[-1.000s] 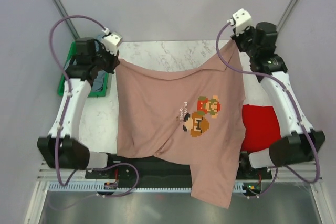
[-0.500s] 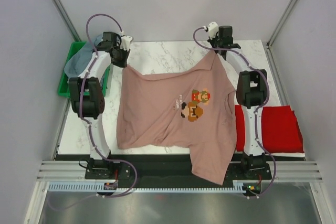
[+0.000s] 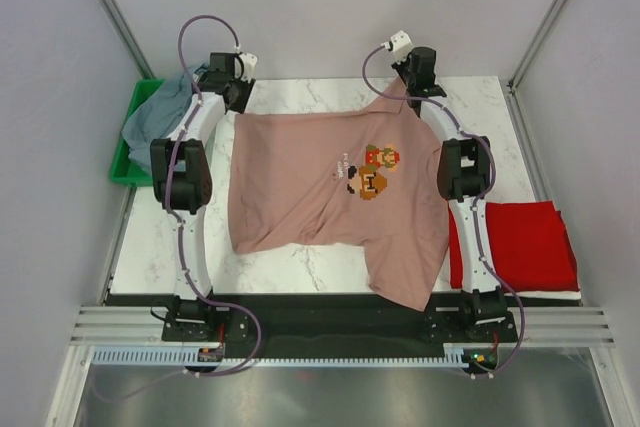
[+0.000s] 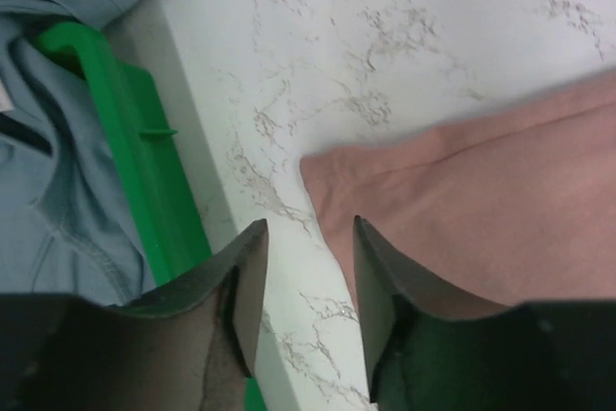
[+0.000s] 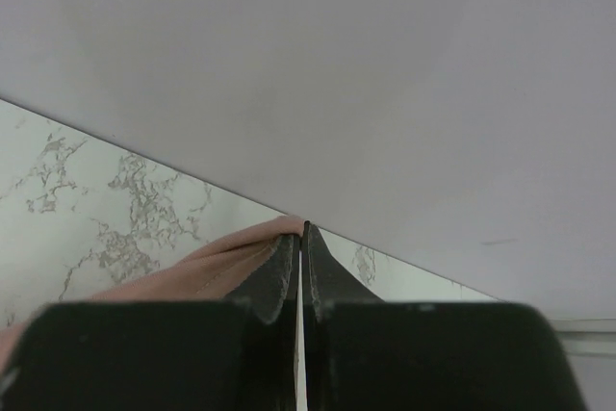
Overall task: Fold and stack the t-shirts
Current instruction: Flatten the tshirt out
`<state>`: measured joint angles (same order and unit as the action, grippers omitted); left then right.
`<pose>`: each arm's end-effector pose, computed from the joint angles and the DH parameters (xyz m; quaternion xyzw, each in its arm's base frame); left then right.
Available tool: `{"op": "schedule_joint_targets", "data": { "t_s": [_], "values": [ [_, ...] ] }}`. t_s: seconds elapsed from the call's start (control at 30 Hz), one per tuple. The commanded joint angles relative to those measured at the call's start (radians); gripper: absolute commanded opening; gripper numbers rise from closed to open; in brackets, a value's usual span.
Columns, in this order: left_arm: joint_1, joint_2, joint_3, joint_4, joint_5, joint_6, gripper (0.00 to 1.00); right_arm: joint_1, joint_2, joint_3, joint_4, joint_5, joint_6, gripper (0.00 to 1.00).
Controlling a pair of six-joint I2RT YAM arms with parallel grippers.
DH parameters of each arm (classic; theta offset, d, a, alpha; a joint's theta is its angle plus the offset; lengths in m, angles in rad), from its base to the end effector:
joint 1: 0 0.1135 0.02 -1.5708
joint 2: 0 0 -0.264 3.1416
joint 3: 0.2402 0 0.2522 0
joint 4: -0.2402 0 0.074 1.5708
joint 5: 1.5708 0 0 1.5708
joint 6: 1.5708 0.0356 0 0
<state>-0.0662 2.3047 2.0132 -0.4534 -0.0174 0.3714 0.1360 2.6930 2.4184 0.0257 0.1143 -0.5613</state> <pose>0.5281 -0.0344 0.2223 0.1954 0.8948 0.0689 0.3954 0.6108 0.0795 0.1924 -0.2363 0.7527 -0.1734 0.5895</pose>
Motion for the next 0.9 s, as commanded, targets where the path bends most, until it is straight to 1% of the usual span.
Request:
{"op": "schedule_joint_targets", "data": {
  "t_s": [0.0,0.07,0.1,0.13,0.17,0.2,0.23,0.27,0.3,0.33,0.37,0.4,0.43,0.47,0.5,0.53,0.57,0.6,0.63,0.67,0.7,0.73,0.77,0.8,0.87],
  "values": [
    [-0.009,-0.073,0.065,0.101,-0.111,-0.014,0.5,0.013,0.016,0.062,0.114,0.036,-0.02,0.0],
    [-0.007,-0.146,0.055,0.088,-0.139,-0.014,0.52,0.017,0.011,0.065,0.117,0.045,-0.02,0.0],
    [-0.007,-0.175,0.052,0.044,-0.153,-0.022,0.53,0.023,-0.001,0.056,0.126,0.071,-0.02,0.04],
    [-0.007,-0.201,0.052,-0.006,-0.142,-0.049,0.54,0.027,-0.015,0.045,0.134,0.085,-0.022,0.14],
    [-0.006,-0.256,0.055,-0.065,-0.074,-0.061,0.54,0.028,-0.033,0.003,0.167,0.097,-0.023,0.36],
    [-0.006,-0.281,0.056,-0.126,-0.032,-0.077,0.54,0.03,-0.077,-0.024,0.189,0.123,-0.023,0.45],
    [-0.006,-0.3,0.059,-0.278,0.003,-0.121,0.54,0.031,-0.1,-0.051,0.212,0.134,-0.02,0.57],
    [-0.006,-0.327,0.062,-0.351,0.043,-0.143,0.54,0.031,-0.122,-0.085,0.236,0.146,-0.02,0.61],
    [-0.006,-0.332,0.061,-0.439,0.13,-0.161,0.53,0.031,-0.154,-0.091,0.234,0.171,-0.019,0.62],
    [-0.006,-0.338,0.047,-0.562,0.167,-0.21,0.51,0.03,-0.169,-0.094,0.223,0.182,-0.009,0.65],
    [-0.006,-0.397,-0.009,-0.579,0.25,-0.225,0.51,0.03,-0.185,-0.1,0.194,0.192,-0.003,0.65],
    [-0.007,-0.445,-0.153,-0.584,0.299,-0.22,0.5,0.03,-0.218,-0.108,0.174,0.2,0.003,0.66],
    [-0.009,-0.477,-0.209,-0.614,0.333,-0.201,0.49,0.028,-0.238,-0.119,0.154,0.199,0.009,0.66],
    [-0.009,-0.505,-0.261,-0.634,0.356,-0.197,0.49,0.028,-0.263,-0.164,0.111,0.191,0.023,0.66],
    [-0.009,-0.548,-0.342,-0.66,0.396,-0.181,0.47,0.028,-0.313,-0.195,0.091,0.18,0.032,0.66],
    [-0.009,-0.559,-0.373,-0.698,0.411,-0.143,0.42,0.028,-0.343,-0.229,0.065,0.164,0.044,0.66],
    [-0.009,-0.565,-0.402,-0.775,0.43,-0.125,0.39,0.027,-0.37,-0.29,-0.008,0.11,0.069,0.66],
    [-0.009,-0.559,-0.442,-0.827,0.473,-0.1,0.35,0.03,-0.421,-0.317,-0.061,0.067,0.073,0.66],
    [-0.009,-0.556,-0.462,-0.864,0.487,-0.053,0.33,0.028,-0.444,-0.344,-0.105,0.033,0.083,0.65],
    [-0.009,-0.551,-0.481,-0.892,0.494,-0.04,0.33,0.028,-0.465,-0.391,-0.201,-0.046,0.086,0.65],
    [-0.009,-0.553,-0.516,-0.93,0.499,-0.031,0.34,0.028,-0.508,-0.418,-0.245,-0.085,0.074,0.65],
    [-0.009,-0.565,-0.534,-0.936,0.499,-0.013,0.41,0.028,-0.531,-0.45,-0.279,-0.112,0.063,0.65],
    [-0.01,-0.571,-0.553,-0.939,0.499,-0.005,0.43,0.028,-0.551,-0.517,-0.335,-0.149,0.049,0.65],
    [-0.011,-0.577,-0.588,-0.936,0.488,-0.002,0.45,0.03,-0.59,-0.55,-0.361,-0.189,0.02,0.66],
    [-0.015,-0.582,-0.619,-0.93,0.462,0.008,0.46,0.03,-0.614,-0.625,-0.421,-0.199,0.006,0.67]
  ]
}}
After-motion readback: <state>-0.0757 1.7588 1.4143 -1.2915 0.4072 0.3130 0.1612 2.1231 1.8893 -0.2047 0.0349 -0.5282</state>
